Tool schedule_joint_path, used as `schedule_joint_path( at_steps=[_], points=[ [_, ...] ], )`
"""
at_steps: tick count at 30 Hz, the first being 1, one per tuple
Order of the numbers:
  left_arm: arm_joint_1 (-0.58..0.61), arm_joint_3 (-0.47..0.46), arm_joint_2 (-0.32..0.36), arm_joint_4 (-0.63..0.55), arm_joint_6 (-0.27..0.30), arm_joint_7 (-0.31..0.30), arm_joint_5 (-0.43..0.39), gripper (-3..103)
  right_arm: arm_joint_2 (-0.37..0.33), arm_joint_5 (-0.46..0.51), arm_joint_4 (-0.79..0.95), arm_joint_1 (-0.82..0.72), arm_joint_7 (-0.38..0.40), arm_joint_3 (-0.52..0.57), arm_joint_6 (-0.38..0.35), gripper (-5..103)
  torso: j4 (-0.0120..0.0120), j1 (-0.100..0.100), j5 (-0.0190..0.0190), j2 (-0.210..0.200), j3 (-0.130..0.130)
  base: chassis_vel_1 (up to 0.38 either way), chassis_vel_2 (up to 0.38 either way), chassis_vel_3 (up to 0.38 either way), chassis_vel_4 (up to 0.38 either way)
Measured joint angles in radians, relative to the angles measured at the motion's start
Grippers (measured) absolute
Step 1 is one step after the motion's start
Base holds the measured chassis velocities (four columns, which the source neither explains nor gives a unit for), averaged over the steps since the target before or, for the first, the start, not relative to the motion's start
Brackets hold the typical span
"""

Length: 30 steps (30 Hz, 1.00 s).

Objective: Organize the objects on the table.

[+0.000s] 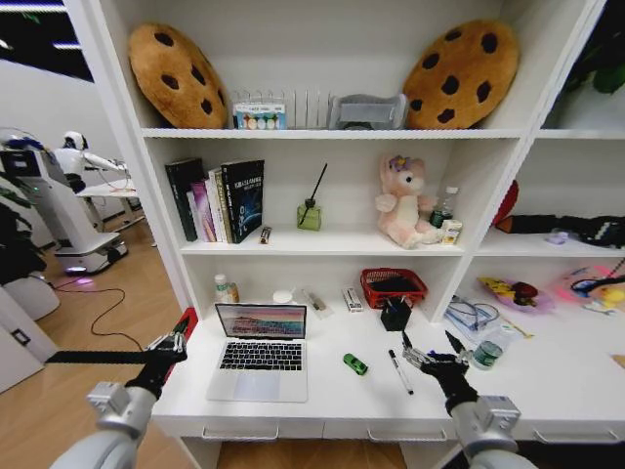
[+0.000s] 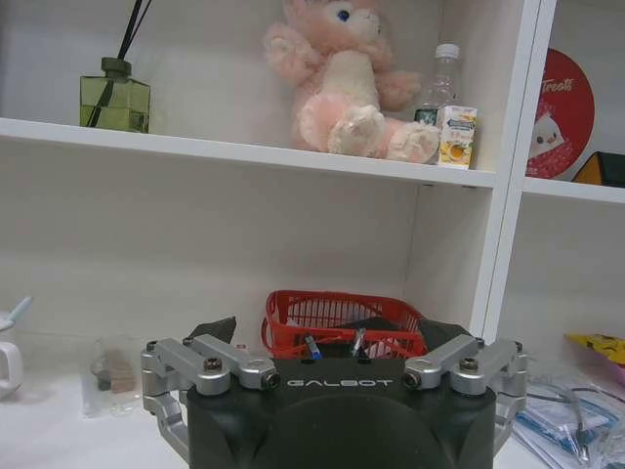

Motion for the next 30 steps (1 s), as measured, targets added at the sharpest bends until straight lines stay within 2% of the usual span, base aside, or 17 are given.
schedule_joint_path(
  at_steps=[1,3,4,5,7,8,10,11,14,19,21,24,26,27,29,30],
  points=[
    [-0.027,0.011,0.036,-0.012,0.057,-0.035,-0.049,0,-0.008,0.001,-0.010,0.007,0.002,-0.005,-0.002,100,0.0014,0.000,0.0003,0.000,0.000,0.000,0.000,0.000,0.000],
    [-0.040,0.018,0.052,-0.014,0.076,-0.046,-0.072,0,-0.008,0.001,-0.013,0.007,0.002,-0.006,-0.001,100,0.0013,0.000,0.0003,0.000,0.000,0.000,0.000,0.000,0.000],
    [-0.086,0.046,0.104,-0.007,0.113,-0.083,-0.143,0,-0.006,-0.002,-0.024,0.006,0.004,-0.006,0.003,100,0.0008,0.000,0.0000,0.000,0.000,0.000,0.000,0.000,0.000],
    [-0.086,0.046,0.104,-0.007,0.113,-0.083,-0.143,0,-0.006,-0.002,-0.024,0.006,0.004,-0.006,0.003,100,0.0008,0.000,0.0000,0.000,0.000,0.000,0.000,0.000,0.000],
    [-0.178,0.093,0.201,0.038,0.163,-0.123,-0.243,0,-0.001,-0.006,-0.030,-0.004,0.006,-0.005,0.006,100,0.0004,0.000,0.0002,0.000,0.000,0.000,0.000,0.000,0.000],
    [-0.178,0.093,0.201,0.038,0.163,-0.123,-0.243,0,-0.001,-0.006,-0.030,-0.004,0.006,-0.005,0.006,100,0.0004,0.000,0.0002,0.000,0.000,0.000,0.000,0.000,0.000],
    [-0.321,0.175,0.288,0.121,0.192,-0.146,-0.306,0,-0.012,0.009,-0.029,-0.001,0.004,-0.002,0.006,100,0.0005,0.000,0.0001,0.000,0.000,0.000,0.000,0.000,0.000],
    [-0.321,0.175,0.288,0.121,0.192,-0.146,-0.306,0,-0.012,0.009,-0.029,-0.001,0.004,-0.002,0.006,100,0.0005,0.000,0.0001,0.000,0.000,0.000,0.000,0.000,0.000],
    [-0.499,0.299,0.326,0.222,0.216,-0.169,-0.345,0,-0.034,0.042,-0.033,0.038,0.001,0.001,0.006,100,0.0005,0.000,0.0000,0.000,0.000,0.000,0.000,0.000,0.000],
    [-0.598,0.390,0.330,0.279,0.244,-0.183,-0.374,0,-0.052,0.066,-0.043,0.064,0.000,0.001,-0.005,100,0.0007,0.000,0.0000,0.000,0.000,0.000,0.000,0.000,0.000],
    [-0.664,0.458,0.344,0.302,0.311,-0.223,-0.449,0,-0.061,0.071,-0.055,0.072,-0.001,-0.002,-0.010,100,0.0006,0.000,0.0000,0.000,0.000,0.000,0.000,0.000,0.000],
    [-0.680,0.474,0.352,0.303,0.344,-0.232,-0.485,0,-0.061,0.071,-0.060,0.072,-0.002,-0.003,-0.010,100,0.0007,0.000,0.0001,0.000,0.000,0.000,0.000,0.000,0.000],
    [-0.727,0.510,0.369,0.301,0.427,-0.274,-0.569,0,-0.053,0.061,-0.075,0.070,-0.003,-0.003,-0.004,100,0.0007,0.000,0.0002,0.000,0.000,0.000,0.000,0.000,0.000],
    [-0.727,0.510,0.369,0.301,0.427,-0.274,-0.569,0,-0.053,0.061,-0.075,0.070,-0.003,-0.003,-0.004,100,0.0007,0.000,0.0002,0.000,0.000,0.000,0.000,0.000,0.000],
    [-0.770,0.548,0.375,0.293,0.461,-0.335,-0.642,0,-0.046,0.045,-0.091,0.065,-0.004,-0.004,0.011,100,0.0008,0.000,0.0001,0.000,0.000,0.000,0.000,0.000,0.000],
    [-0.792,0.567,0.377,0.294,0.464,-0.342,-0.648,0,-0.045,0.042,-0.097,0.064,-0.004,-0.004,0.014,100,0.0008,0.000,0.0002,0.000,0.000,0.000,0.000,0.000,0.000]
  ],
)
